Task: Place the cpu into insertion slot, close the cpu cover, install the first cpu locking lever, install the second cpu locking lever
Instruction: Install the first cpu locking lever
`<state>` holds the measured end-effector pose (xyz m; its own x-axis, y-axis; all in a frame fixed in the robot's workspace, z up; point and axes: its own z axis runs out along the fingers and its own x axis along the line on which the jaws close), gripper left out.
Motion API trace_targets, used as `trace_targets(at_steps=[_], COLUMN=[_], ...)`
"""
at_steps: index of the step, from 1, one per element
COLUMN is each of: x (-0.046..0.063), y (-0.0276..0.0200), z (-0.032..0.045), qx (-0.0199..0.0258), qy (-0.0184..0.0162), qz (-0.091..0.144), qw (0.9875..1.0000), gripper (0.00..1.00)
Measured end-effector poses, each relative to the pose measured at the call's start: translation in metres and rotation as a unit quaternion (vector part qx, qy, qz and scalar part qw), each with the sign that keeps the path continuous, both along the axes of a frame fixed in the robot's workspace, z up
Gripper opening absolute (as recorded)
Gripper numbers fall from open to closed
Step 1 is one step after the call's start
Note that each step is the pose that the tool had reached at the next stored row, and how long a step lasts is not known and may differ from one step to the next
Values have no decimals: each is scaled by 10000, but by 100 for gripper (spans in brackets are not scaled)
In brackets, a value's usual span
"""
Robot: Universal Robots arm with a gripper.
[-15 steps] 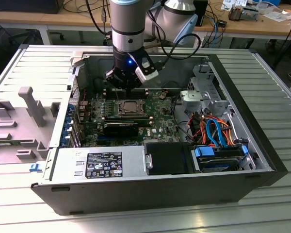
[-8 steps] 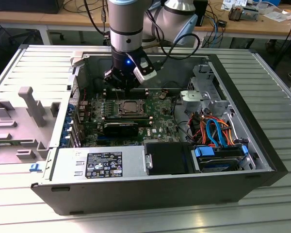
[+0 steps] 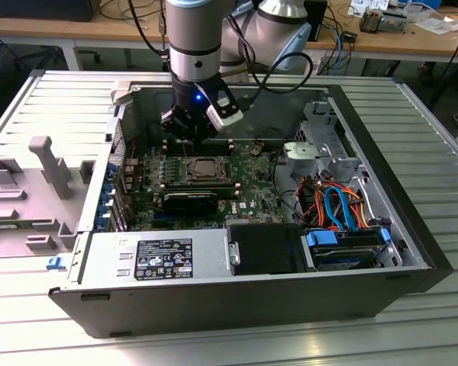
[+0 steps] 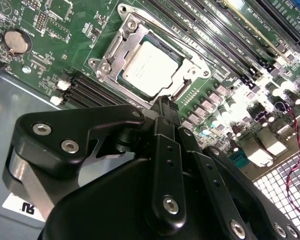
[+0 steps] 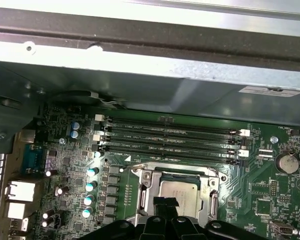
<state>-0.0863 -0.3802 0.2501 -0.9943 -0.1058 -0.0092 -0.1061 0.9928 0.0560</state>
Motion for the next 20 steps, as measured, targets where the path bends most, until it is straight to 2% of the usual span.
trace_targets(at_steps=[12,16,20], x=[-176,-254,-378], y=[0,0,0], z=[0,0,0], qx=[1,5,9], qy=[0,0,-1], qz=[0,1,0], qw=[10000,10000,10000], gripper=[11,11,11])
